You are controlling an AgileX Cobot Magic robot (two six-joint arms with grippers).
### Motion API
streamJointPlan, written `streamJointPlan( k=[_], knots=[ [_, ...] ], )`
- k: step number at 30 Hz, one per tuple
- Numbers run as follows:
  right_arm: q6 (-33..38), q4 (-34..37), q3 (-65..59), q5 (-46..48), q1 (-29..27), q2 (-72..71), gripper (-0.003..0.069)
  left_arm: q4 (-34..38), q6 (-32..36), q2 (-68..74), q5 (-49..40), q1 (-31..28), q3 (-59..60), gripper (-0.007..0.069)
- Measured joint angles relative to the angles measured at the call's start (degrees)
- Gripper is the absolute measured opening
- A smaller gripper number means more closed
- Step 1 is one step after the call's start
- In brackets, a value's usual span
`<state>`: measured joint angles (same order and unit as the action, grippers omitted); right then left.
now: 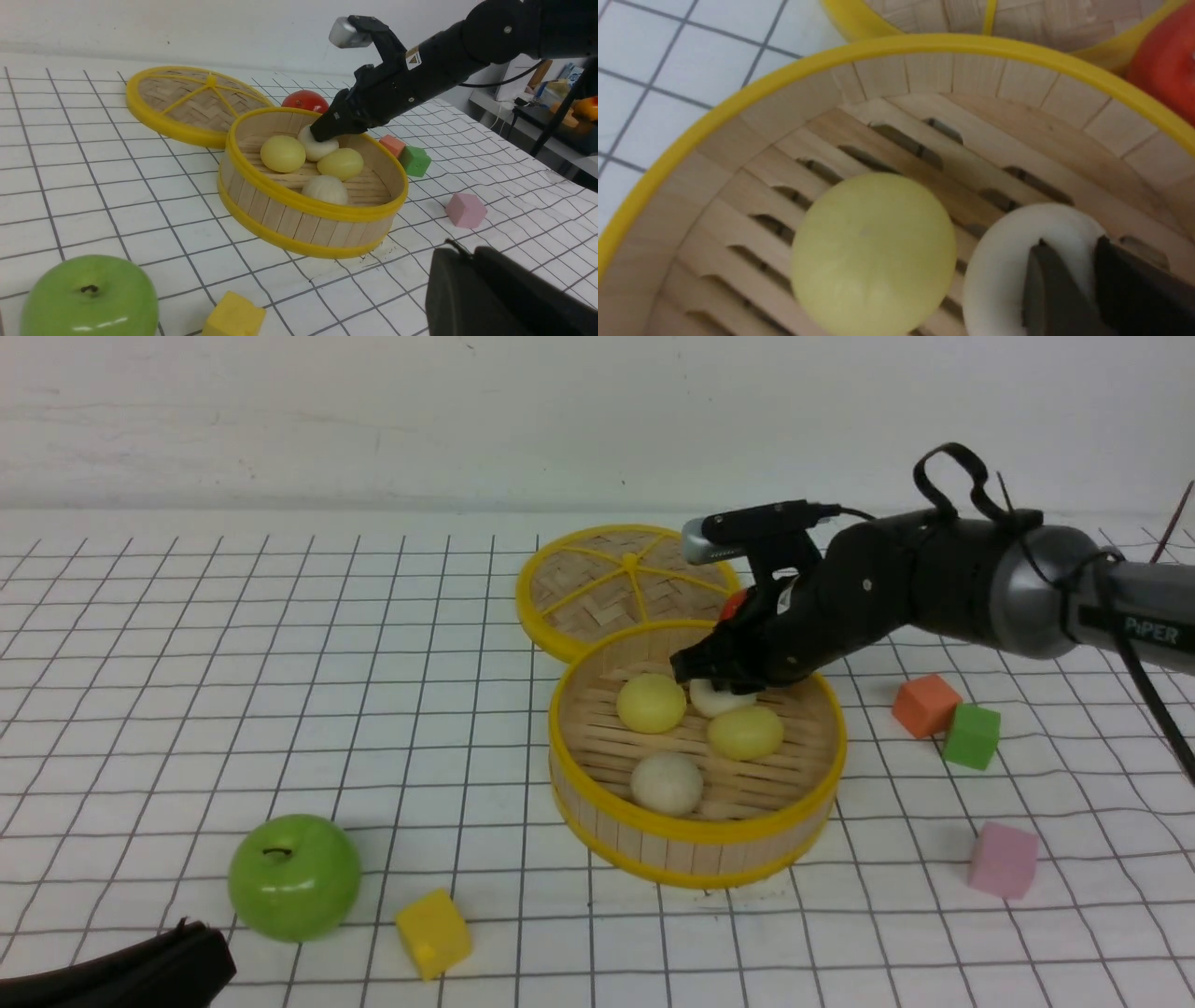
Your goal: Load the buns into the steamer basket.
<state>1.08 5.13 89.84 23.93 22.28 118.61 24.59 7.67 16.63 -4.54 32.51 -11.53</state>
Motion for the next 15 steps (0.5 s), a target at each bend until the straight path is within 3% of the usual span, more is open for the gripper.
streamJointPlan(
  k=[1,3,8,11,15],
  knots=[
    [0.0,-0.12,0.0,-0.03,0.0,0.0,0.0202,0.0,0.0,0.0,0.0,0.0,0.0,0.0036],
    [0.0,-0.69,0.0,1.0,0.0,-0.88,0.0315,0.0,0.0,0.0,0.0,0.0,0.0,0.0038],
    [-0.24,-1.03,-0.05,10.25,0.0,-7.18,0.0442,0.0,0.0,0.0,0.0,0.0,0.0,0.0038],
    [-2.51,-1.49,-0.05,19.21,0.0,-15.33,0.0451,0.0,0.0,0.0,0.0,0.0,0.0,0.0038],
    [-6.4,-2.82,-1.6,30.77,0.0,-25.19,0.0375,0.0,0.0,0.0,0.0,0.0,0.0,0.0038]
  ],
)
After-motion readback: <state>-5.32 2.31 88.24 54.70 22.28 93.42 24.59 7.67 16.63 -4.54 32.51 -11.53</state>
